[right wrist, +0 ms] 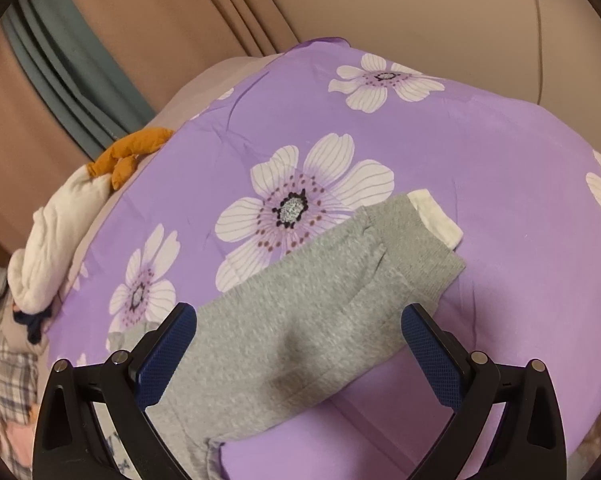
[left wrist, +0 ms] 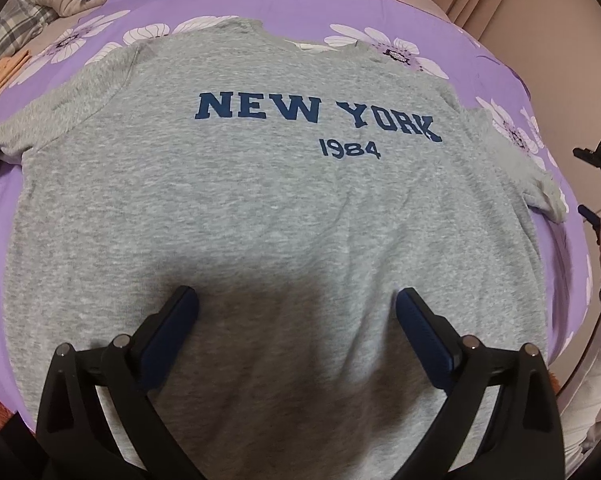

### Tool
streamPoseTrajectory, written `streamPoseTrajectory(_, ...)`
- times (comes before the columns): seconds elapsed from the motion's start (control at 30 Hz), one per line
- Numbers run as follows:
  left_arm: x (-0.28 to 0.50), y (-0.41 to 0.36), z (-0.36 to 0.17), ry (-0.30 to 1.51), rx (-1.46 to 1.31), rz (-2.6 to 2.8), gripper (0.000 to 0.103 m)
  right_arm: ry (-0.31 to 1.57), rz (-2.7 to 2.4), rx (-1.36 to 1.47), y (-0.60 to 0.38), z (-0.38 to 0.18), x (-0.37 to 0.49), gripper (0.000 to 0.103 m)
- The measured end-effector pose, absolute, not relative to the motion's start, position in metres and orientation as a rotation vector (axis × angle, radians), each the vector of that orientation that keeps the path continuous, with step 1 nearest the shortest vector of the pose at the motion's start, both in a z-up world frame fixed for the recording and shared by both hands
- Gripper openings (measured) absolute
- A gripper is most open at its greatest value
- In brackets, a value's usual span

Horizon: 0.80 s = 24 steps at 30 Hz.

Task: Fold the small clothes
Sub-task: 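Move the right gripper over the sweatshirt sleeve to its white cuff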

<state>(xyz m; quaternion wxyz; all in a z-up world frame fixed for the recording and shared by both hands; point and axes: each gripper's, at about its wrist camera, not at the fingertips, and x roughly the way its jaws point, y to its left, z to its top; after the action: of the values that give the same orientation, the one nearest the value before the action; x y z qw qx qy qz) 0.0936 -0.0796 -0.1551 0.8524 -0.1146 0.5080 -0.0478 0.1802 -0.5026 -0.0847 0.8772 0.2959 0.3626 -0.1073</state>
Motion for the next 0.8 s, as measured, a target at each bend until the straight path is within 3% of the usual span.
streamPoseTrajectory(0.8,0.0919,-0.0737,-0.1526,1.069,-0.289,-0.125,0.099,0.794,-0.224,0.602,-0.4998,-0.0936,0.1867,0.102)
